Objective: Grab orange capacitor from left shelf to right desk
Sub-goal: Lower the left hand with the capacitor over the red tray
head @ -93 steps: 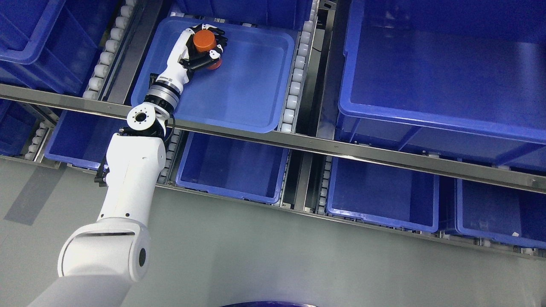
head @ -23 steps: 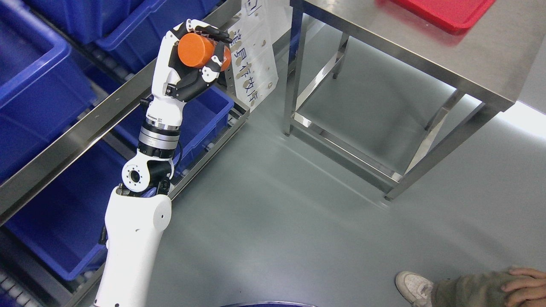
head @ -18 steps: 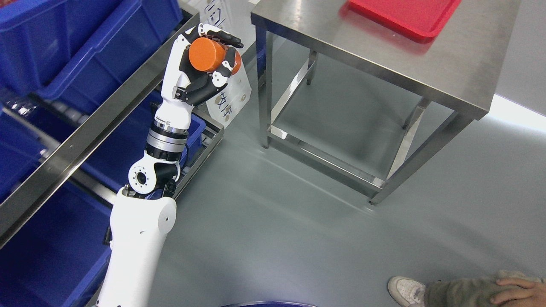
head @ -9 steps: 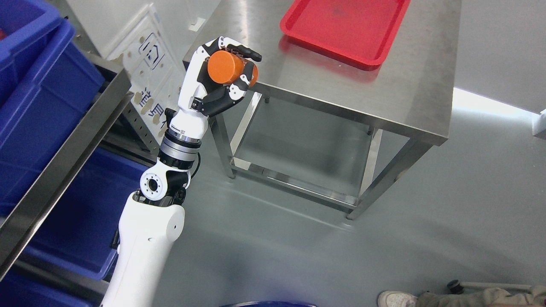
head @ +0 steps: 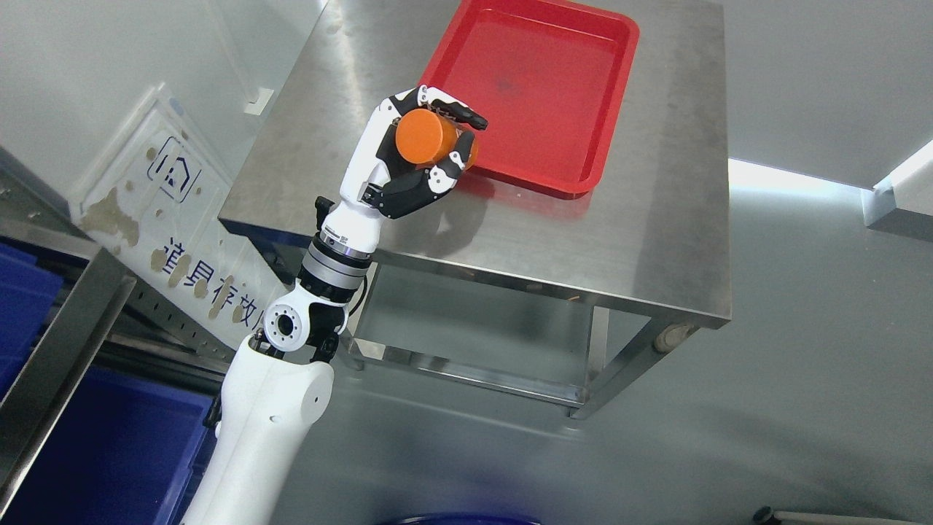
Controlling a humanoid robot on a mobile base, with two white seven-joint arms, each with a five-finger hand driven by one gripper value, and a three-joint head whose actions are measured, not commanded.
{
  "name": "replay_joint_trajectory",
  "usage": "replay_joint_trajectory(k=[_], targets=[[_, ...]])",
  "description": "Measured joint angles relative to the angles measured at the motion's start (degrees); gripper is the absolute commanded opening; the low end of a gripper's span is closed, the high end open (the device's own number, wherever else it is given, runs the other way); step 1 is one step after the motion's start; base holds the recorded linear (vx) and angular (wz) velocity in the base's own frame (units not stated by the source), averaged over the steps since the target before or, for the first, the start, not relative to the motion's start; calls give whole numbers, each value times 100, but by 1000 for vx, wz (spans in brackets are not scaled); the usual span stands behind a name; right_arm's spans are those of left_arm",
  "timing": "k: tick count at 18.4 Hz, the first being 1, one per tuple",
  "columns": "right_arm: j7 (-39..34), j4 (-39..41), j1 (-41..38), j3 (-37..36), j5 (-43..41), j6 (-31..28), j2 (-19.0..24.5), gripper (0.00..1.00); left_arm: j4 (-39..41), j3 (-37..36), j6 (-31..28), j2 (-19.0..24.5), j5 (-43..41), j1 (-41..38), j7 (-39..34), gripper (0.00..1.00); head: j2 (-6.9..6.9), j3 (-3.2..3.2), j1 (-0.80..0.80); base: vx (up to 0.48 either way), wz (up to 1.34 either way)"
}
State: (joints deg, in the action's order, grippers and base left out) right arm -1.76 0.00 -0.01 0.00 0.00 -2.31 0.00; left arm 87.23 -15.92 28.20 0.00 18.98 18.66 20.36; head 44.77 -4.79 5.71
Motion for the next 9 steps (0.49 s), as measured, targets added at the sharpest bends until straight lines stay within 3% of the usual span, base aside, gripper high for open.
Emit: replay_joint_trajectory(k=[9], targets=[[4, 0, 2, 0, 0, 9, 0, 100, -191, -309, -1457, 0, -147, 518, -19, 9, 2, 0, 0, 208, -74]])
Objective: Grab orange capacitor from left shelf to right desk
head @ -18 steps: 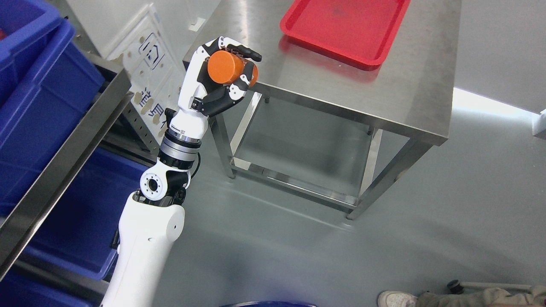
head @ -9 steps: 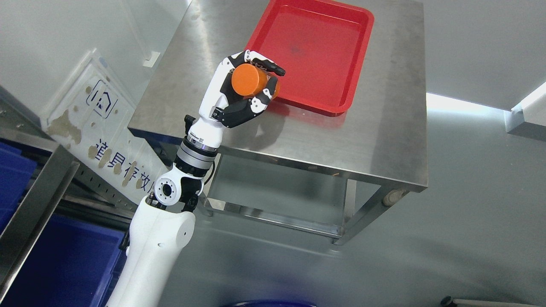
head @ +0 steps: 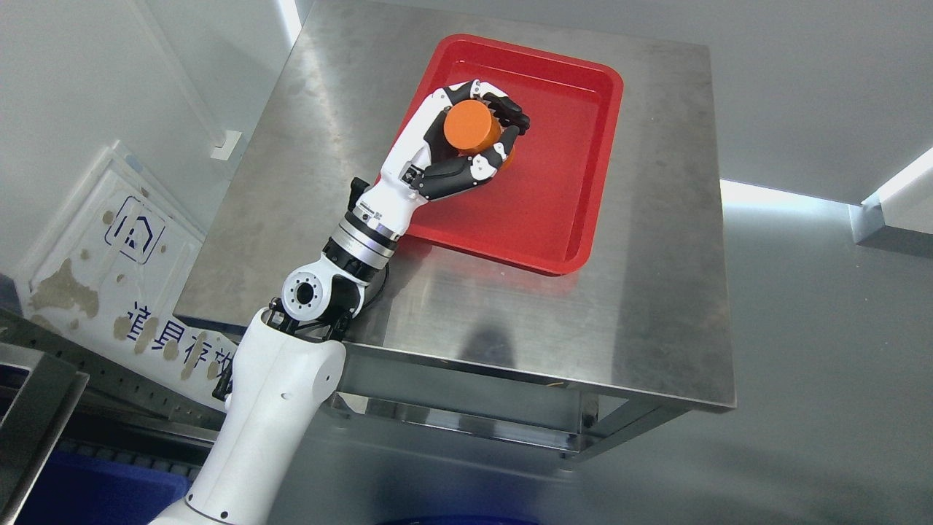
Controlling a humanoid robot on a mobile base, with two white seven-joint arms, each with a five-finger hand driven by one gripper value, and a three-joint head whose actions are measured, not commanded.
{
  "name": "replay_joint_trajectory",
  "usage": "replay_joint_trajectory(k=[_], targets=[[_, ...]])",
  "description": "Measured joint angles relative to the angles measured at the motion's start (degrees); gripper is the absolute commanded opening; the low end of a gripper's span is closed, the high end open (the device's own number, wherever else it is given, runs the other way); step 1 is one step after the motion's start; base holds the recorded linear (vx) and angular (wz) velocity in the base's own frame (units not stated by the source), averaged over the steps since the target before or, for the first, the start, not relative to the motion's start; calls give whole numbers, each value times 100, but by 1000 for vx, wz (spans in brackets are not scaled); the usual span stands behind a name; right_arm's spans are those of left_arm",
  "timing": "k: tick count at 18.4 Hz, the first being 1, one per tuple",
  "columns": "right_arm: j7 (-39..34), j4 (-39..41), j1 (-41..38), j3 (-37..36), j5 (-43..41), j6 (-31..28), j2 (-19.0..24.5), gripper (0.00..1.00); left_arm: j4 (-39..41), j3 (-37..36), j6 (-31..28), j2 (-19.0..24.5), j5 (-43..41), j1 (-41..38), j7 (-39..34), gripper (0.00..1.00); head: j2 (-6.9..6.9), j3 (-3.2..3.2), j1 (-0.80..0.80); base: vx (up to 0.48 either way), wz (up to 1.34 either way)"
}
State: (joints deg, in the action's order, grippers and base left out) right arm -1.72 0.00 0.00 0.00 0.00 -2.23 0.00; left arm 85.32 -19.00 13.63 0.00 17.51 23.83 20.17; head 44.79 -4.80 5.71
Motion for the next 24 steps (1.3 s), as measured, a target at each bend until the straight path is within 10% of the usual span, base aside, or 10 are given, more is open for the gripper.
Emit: replay_joint_trajectory(k=[4, 7, 9, 24], targets=[[12, 0, 0, 0, 0, 15, 0, 100, -245, -139, -744, 0, -180, 286, -13, 17, 0, 0, 0, 91, -6], [12, 0, 0, 0, 0, 20, 0, 100, -363, -194, -934, 0, -312, 400, -44, 69, 0, 0, 0, 23, 0], [12, 0, 0, 0, 0, 14, 0, 100, -425, -220, -1023, 0, -389, 498, -52, 83, 0, 0, 0, 0, 0], [-2, 0, -1, 0, 0, -4, 0, 100, -524, 1010, -611, -1, -525, 784, 5, 99, 0, 0, 0, -2, 0]])
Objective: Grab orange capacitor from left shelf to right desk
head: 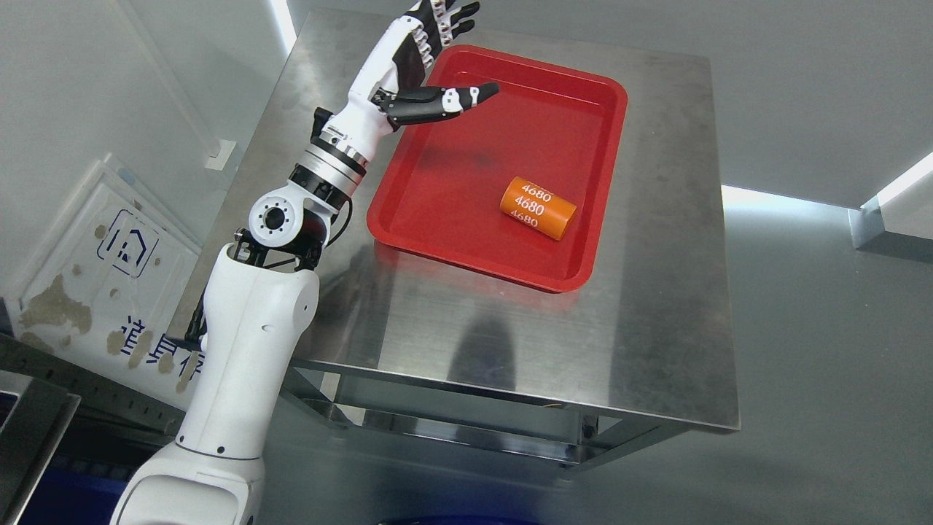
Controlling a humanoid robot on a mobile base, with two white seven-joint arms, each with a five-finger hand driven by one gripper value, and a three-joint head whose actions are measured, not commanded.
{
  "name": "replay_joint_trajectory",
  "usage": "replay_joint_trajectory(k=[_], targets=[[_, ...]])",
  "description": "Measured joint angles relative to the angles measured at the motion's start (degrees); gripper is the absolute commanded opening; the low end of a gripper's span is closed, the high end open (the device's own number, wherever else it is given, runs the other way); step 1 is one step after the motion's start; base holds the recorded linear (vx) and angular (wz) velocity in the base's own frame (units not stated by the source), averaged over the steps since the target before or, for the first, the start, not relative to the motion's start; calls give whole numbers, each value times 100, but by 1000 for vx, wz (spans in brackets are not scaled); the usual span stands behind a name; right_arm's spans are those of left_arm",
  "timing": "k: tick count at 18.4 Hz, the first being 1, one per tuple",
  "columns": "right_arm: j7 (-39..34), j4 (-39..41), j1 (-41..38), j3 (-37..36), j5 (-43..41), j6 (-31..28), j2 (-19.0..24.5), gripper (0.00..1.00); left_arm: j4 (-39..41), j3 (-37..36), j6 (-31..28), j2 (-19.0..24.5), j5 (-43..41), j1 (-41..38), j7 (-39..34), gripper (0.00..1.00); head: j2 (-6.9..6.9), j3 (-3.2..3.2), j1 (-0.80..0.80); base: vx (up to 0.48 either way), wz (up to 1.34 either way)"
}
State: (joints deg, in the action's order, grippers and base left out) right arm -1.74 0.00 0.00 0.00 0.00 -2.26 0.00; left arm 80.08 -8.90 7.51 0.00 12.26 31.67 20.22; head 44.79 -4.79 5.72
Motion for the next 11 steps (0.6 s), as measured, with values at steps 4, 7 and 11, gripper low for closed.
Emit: replay_joint_trajectory(k=[4, 7, 11], targets=[[-1, 0, 0, 0, 0, -2, 0, 100, 130, 545, -66, 0, -2, -456, 10, 100, 0, 0, 0, 0, 0], [-3, 0, 0, 0, 0, -2, 0, 100, 321, 828, -66, 0, -3, -880, 69, 100, 0, 0, 0, 0, 0], [-3, 0, 0, 0, 0, -2, 0, 100, 657, 1105, 20, 26, -4, -1316, 295, 100, 0, 0, 0, 0, 0]])
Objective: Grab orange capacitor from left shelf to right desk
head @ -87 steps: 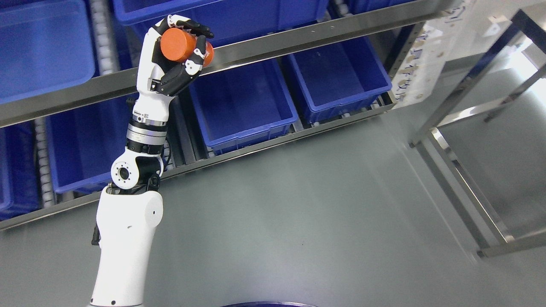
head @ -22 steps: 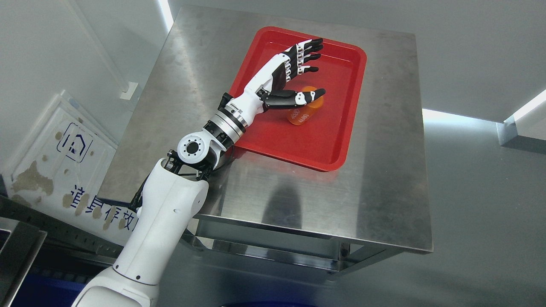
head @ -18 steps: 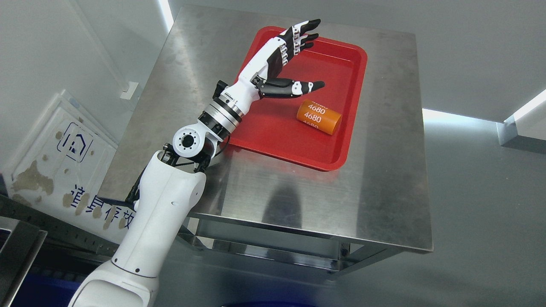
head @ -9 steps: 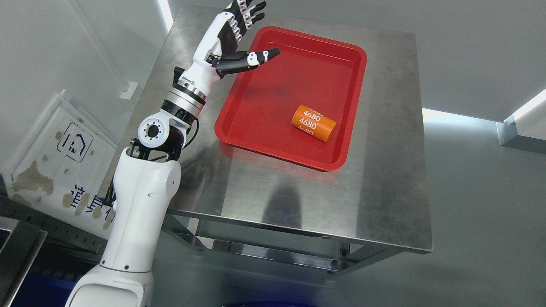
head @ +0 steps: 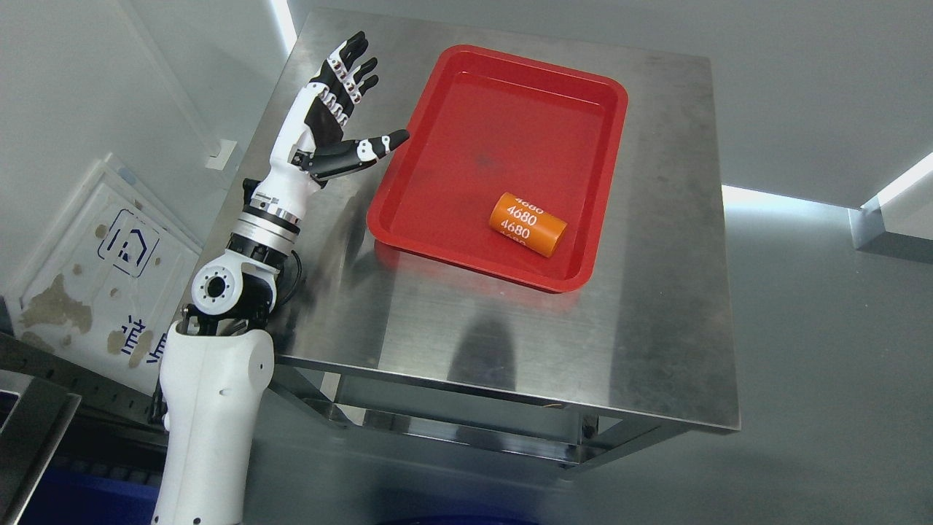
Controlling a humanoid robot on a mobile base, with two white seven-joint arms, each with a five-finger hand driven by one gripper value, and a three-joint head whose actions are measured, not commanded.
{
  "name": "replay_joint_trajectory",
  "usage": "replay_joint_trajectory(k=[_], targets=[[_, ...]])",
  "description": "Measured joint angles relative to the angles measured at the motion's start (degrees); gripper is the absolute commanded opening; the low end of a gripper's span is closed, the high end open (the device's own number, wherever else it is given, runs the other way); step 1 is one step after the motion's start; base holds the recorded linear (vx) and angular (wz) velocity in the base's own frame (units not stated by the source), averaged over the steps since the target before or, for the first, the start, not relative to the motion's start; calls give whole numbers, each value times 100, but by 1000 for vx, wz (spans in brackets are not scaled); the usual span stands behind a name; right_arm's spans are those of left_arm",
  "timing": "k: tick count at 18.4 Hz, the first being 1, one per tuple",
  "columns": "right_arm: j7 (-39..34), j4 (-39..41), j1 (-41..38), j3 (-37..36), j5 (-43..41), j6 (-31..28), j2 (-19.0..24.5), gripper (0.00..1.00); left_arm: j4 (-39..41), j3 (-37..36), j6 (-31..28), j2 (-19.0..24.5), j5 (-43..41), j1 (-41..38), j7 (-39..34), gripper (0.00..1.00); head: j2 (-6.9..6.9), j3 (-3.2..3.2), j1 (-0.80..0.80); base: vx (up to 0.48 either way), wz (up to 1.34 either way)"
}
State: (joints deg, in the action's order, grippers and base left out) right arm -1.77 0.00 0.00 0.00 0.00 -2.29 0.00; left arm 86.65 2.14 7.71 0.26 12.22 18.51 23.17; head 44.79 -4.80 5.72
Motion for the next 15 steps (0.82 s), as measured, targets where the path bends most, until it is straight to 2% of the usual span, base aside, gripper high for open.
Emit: replay_joint_trajectory(k=[8, 15], targets=[[0, 0, 0, 0, 0, 0, 0, 100, 421, 418, 275, 220, 0, -583, 109, 100, 0, 0, 0, 0, 0], [0, 0, 0, 0, 0, 0, 0, 100, 609, 609, 290, 125, 0, -864, 110, 100, 0, 0, 0, 0, 0]])
